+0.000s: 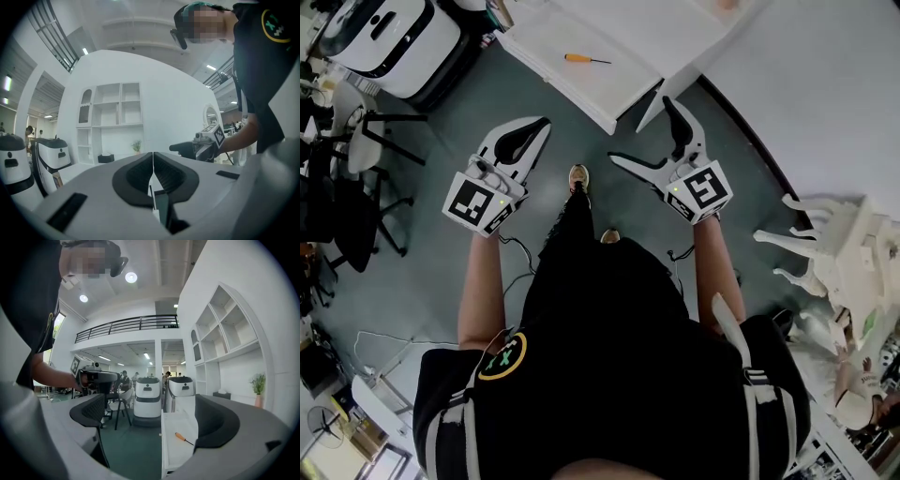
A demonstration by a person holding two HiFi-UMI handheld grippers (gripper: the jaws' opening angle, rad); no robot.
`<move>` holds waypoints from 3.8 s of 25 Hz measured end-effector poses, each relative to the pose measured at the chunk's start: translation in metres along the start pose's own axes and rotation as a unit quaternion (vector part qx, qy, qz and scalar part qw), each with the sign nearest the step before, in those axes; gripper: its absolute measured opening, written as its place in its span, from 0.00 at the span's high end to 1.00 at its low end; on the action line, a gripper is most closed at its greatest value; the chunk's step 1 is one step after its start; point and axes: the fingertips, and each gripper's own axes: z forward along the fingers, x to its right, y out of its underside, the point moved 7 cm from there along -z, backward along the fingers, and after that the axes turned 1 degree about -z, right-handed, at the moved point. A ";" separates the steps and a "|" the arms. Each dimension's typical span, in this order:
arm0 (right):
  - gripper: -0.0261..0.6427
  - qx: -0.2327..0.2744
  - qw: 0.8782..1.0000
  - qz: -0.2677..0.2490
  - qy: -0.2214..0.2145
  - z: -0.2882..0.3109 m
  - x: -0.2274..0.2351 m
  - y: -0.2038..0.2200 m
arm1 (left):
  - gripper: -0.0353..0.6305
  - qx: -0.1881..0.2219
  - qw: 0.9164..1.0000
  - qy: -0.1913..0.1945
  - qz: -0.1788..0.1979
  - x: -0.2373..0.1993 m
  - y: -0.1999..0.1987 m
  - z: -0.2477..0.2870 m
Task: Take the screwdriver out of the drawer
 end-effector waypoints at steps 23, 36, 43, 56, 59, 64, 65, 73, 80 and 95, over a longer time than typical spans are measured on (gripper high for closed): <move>0.08 -0.092 0.996 0.006 -0.019 0.189 0.143 0.066 | 0.91 -0.010 0.999 0.028 -0.024 -0.167 0.053 0.079; 0.08 -0.192 0.979 -0.012 -0.064 0.278 0.195 0.154 | 0.91 -0.023 0.998 0.031 -0.049 -0.218 0.079 0.102; 0.08 -0.261 0.961 -0.007 -0.092 0.316 0.216 0.213 | 0.91 -0.032 0.997 0.020 -0.074 -0.236 0.085 0.108; 0.10 -0.379 0.911 -0.030 -0.157 0.374 0.240 0.302 | 0.91 -0.047 0.994 -0.004 -0.098 -0.257 0.101 0.109; 0.11 -0.396 0.902 -0.035 -0.170 0.384 0.242 0.318 | 0.91 -0.052 0.992 -0.013 -0.111 -0.261 0.103 0.108; 0.16 -0.434 0.878 -0.053 -0.193 0.393 0.240 0.348 | 0.91 -0.063 0.990 -0.021 -0.121 -0.267 0.111 0.103; 0.16 -0.440 0.875 -0.050 -0.193 0.393 0.240 0.353 | 0.91 -0.064 0.990 -0.023 -0.123 -0.268 0.112 0.102; 0.25 -0.456 0.864 -0.074 -0.201 0.409 0.243 0.366 | 0.91 -0.073 0.989 -0.022 -0.130 -0.274 0.119 0.099; 0.32 -0.471 0.851 -0.086 -0.218 0.415 0.242 0.375 | 0.91 -0.082 0.988 -0.026 -0.132 -0.278 0.123 0.095; 0.39 -0.471 0.852 -0.090 -0.211 0.413 0.241 0.380 | 0.91 -0.087 0.987 -0.026 -0.136 -0.281 0.126 0.089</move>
